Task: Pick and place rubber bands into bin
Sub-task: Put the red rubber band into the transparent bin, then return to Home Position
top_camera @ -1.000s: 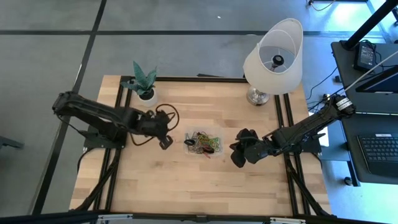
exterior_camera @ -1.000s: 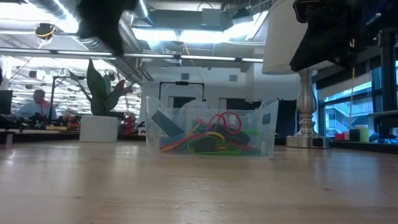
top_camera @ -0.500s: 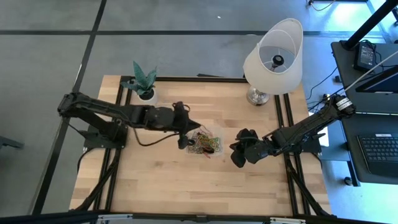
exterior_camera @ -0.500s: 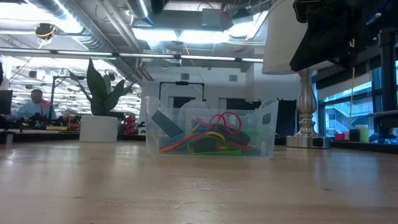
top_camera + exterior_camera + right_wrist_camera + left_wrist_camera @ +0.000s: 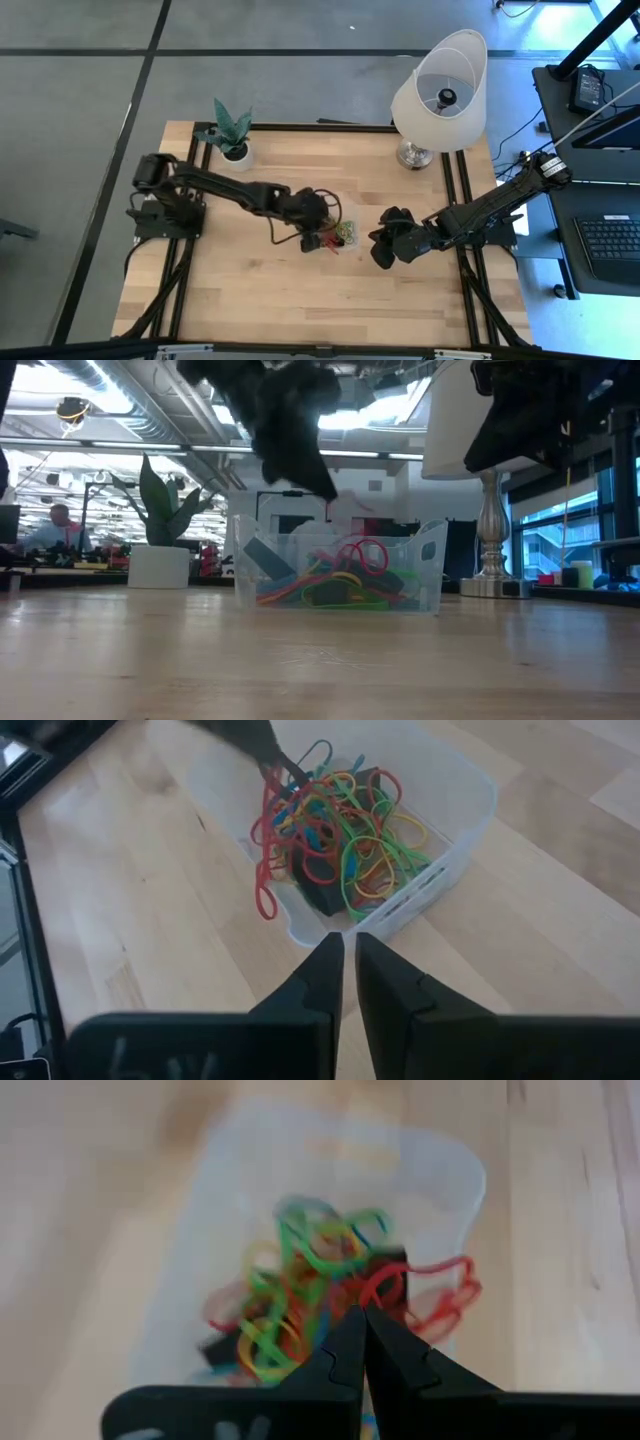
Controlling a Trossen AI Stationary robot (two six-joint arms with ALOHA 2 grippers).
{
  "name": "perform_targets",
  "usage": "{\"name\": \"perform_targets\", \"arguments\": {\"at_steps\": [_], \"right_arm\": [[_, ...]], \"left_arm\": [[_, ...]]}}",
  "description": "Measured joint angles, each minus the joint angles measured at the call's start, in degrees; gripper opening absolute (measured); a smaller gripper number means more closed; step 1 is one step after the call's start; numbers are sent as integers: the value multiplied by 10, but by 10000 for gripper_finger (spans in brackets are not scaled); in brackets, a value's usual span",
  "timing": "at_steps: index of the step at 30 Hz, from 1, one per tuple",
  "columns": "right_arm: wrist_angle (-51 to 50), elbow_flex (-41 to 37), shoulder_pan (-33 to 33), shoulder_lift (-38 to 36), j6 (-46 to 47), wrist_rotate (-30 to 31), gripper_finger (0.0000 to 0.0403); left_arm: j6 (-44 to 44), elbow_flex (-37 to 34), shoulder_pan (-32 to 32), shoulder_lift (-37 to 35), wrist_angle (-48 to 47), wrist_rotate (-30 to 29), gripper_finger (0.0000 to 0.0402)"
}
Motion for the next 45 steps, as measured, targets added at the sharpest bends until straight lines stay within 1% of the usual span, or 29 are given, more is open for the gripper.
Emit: {"name": "perform_targets", "arguments": {"at_steps": [2, 7, 10, 14, 17, 20, 21, 22, 24, 26, 28, 31, 32, 34, 36, 40, 41, 43, 45], "right_arm": [[1, 0, 0, 0, 0, 0, 35], [4, 0, 0, 0, 0, 0, 35], [5, 0, 0, 0, 0, 0, 35], [5, 0, 0, 0, -2, 0, 35], [5, 0, 0, 0, -2, 0, 35], [4, 0, 0, 0, -7, 0, 35], [2, 0, 0, 0, -16, 0, 35], [3, 0, -1, 0, -19, 0, 35], [3, 0, -3, 0, -20, 0, 35], [3, 0, -7, 0, -38, 0, 35], [3, 0, -8, 0, -74, 1, 35], [3, 0, -8, 0, -117, 16, 35], [0, 0, -8, 0, -123, 21, 35], [0, 0, -9, 0, -130, 29, 35], [0, 0, -12, 0, -141, 29, 35], [0, 0, -26, 0, -154, 30, 35], [1, 0, -31, 0, -155, 30, 35], [0, 0, -42, 0, -155, 30, 35], [0, 0, -53, 0, -155, 30, 35]], "left_arm": [[-18, 0, 0, 15, 2, 19, 4], [-36, 0, 2, 27, -1, 28, 15], [-36, 0, 6, 23, -3, 29, 38], [-37, 0, 18, 9, -6, 52, 81], [-27, 0, 28, -2, -25, 57, 110], [-26, 0, 39, -28, -68, 57, 125], [-26, 0, 45, -39, -90, 52, 126], [-29, 0, 49, -52, -117, 33, 126], [-39, 0, 55, -82, -157, -22, 118], [-33, -1, 57, -118, -202, -69, 102], [-14, -16, 53, -160, -206, -99, 76], [-7, -73, 35, -236, -186, -114, 21], [-8, -100, 28, -262, -168, -118, 12], [-9, -162, 12, -321, -125, -120, 5], [-1, -232, -3, -380, -63, -110, 2], [62, -375, -23, -499, 89, -40, 2], [73, -409, -24, -526, 128, -31, 2], [89, -468, -24, -578, 195, -29, 1], [98, -518, -21, -625, 238, -33, 2]]}}
